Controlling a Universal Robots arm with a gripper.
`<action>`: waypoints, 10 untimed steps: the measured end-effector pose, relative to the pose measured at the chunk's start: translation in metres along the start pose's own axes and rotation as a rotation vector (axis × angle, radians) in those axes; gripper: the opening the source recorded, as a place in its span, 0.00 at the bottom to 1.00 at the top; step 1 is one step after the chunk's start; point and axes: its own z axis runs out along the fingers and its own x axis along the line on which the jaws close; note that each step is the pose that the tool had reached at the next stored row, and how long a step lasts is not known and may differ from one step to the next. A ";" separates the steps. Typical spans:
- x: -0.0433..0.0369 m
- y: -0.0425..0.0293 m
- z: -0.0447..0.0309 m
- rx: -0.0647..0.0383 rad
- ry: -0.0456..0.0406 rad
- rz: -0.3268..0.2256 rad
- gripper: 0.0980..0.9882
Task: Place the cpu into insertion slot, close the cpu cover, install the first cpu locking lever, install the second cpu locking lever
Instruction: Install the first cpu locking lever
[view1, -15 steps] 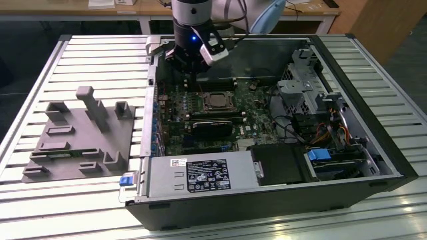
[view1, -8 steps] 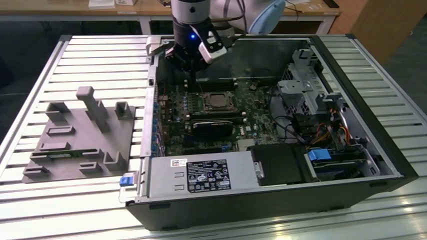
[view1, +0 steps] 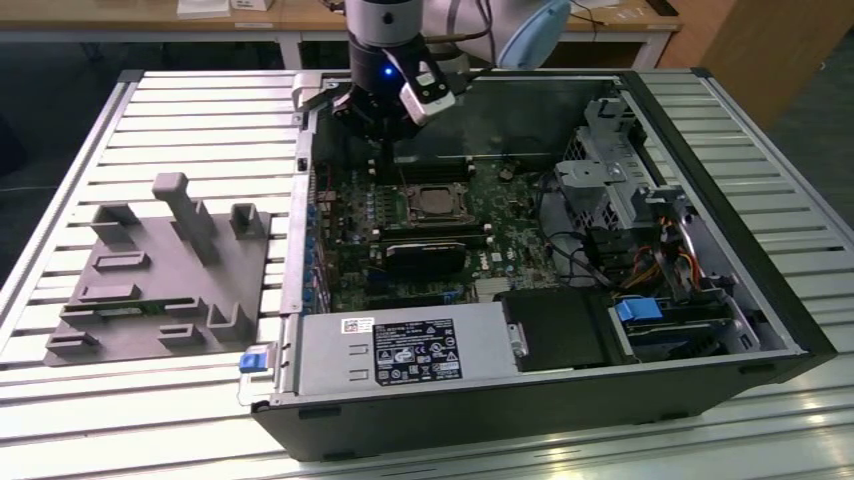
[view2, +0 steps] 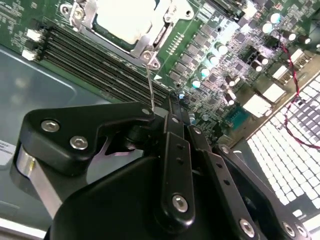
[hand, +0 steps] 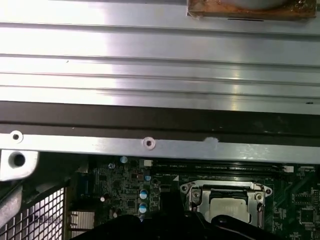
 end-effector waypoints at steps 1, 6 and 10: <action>-0.0023 -0.0001 0.0001 0.000 0.0000 0.000 0.01; -0.0143 -0.0003 0.0005 0.000 0.0000 0.000 0.01; -0.0176 -0.0004 0.0010 0.000 0.0000 0.000 0.01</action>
